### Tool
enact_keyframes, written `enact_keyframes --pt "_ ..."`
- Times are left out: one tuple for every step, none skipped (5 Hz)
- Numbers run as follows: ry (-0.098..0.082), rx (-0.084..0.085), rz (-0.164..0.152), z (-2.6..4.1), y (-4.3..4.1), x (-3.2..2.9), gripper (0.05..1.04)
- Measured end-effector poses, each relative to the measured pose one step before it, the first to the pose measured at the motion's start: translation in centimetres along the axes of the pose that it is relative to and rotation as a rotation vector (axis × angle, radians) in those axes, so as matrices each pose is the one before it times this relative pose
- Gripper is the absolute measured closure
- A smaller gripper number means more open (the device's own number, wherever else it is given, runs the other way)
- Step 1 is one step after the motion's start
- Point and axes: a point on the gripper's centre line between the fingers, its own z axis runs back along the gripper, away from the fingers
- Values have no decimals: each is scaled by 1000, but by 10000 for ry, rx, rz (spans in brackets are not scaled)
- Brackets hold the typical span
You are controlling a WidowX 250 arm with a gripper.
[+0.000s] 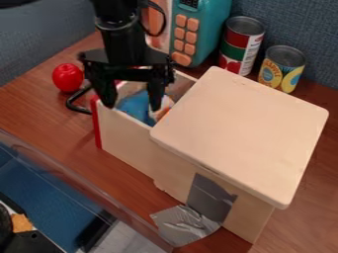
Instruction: Put the sushi in the drawer
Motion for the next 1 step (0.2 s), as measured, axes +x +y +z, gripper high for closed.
enact_keyframes --pt "-639 -294 -5 4622 48 -751 83"
